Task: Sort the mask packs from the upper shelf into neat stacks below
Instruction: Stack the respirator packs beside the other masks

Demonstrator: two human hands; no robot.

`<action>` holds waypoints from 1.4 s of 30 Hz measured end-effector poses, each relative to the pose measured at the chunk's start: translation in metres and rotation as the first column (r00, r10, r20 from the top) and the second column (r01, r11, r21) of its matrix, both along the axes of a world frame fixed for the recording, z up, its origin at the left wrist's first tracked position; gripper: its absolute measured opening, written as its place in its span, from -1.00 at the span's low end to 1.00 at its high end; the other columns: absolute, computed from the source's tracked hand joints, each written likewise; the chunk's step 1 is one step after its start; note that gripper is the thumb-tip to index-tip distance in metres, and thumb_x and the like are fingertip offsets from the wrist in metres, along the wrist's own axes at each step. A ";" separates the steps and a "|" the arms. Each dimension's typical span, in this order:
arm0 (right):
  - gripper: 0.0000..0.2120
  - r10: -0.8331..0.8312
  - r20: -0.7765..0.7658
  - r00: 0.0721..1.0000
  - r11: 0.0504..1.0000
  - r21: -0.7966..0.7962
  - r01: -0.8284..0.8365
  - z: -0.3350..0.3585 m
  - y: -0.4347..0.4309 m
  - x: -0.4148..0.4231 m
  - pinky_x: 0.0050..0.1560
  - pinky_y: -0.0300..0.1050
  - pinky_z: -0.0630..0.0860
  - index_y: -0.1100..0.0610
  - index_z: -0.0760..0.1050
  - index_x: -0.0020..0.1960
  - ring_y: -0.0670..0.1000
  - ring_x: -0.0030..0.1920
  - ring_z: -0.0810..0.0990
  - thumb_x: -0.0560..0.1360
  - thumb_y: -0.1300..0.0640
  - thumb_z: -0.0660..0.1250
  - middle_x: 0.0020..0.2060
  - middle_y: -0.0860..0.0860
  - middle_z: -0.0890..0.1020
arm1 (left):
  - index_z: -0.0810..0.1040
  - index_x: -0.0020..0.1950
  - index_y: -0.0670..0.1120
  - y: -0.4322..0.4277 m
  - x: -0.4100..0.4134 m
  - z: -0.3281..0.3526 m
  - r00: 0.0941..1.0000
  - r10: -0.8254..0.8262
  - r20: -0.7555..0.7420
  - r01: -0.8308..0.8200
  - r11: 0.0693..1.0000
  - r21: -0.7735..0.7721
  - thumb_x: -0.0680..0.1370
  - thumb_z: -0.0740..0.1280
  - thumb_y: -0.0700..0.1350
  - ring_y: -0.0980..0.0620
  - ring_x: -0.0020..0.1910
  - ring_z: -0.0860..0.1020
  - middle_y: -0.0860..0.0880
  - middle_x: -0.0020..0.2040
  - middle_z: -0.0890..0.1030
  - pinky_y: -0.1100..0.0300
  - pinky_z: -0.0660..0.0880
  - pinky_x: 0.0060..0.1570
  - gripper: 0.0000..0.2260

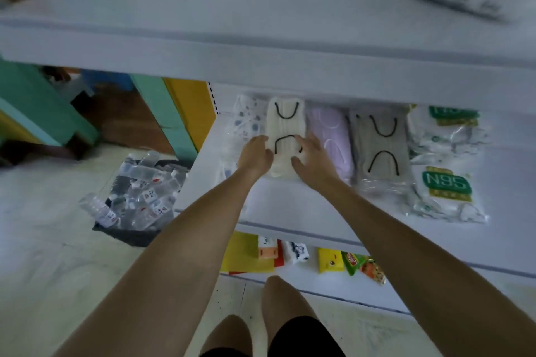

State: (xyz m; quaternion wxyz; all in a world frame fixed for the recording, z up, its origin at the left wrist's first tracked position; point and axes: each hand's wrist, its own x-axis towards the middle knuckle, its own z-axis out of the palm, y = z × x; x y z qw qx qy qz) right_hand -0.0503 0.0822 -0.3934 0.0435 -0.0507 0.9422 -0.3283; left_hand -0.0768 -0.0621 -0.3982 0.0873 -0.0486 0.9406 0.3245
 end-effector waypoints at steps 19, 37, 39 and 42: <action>-0.48 -0.258 -0.487 0.834 0.880 0.239 0.411 0.285 0.075 0.093 0.37 0.08 0.21 0.01 0.26 0.44 0.17 0.41 0.20 0.52 -0.05 0.22 0.46 0.05 0.24 | 0.49 0.13 0.01 0.003 0.167 0.285 0.706 -0.615 -0.350 0.697 0.693 0.187 0.57 0.29 -0.20 0.16 -0.34 0.61 0.08 -0.10 0.55 0.24 0.54 -0.22 -0.82; -0.63 0.122 -0.640 0.759 0.990 0.129 -0.051 0.263 0.239 0.191 0.28 0.03 0.33 0.18 0.49 0.27 0.21 0.32 0.41 0.52 0.07 0.20 0.32 0.20 0.44 | 0.48 0.13 -0.19 0.185 0.138 0.335 0.964 0.083 -0.251 0.137 0.655 0.743 0.41 0.44 -0.32 0.07 -0.20 0.62 -0.11 0.00 0.62 0.25 0.58 -0.31 -0.68; -0.61 0.040 -0.712 0.701 0.996 0.086 0.031 0.278 0.271 0.190 0.26 -0.05 0.31 0.19 0.47 0.28 0.17 0.30 0.43 0.52 0.04 0.21 0.31 0.19 0.45 | 0.52 -0.05 -0.11 0.198 0.138 0.349 0.940 0.136 -0.314 0.169 0.613 0.772 0.43 0.42 -0.30 0.09 -0.22 0.62 -0.02 -0.14 0.64 0.27 0.55 -0.29 -0.83; -0.61 -0.174 -0.654 0.736 0.973 0.000 0.230 0.295 0.332 0.168 0.33 -0.04 0.29 0.19 0.40 0.34 0.16 0.36 0.35 0.54 0.15 0.27 0.35 0.18 0.38 | 0.52 -0.08 -0.08 0.223 0.132 0.366 0.937 0.119 -0.328 0.217 0.538 0.815 0.46 0.38 -0.33 0.13 -0.24 0.65 0.08 -0.27 0.68 0.27 0.58 -0.26 -0.84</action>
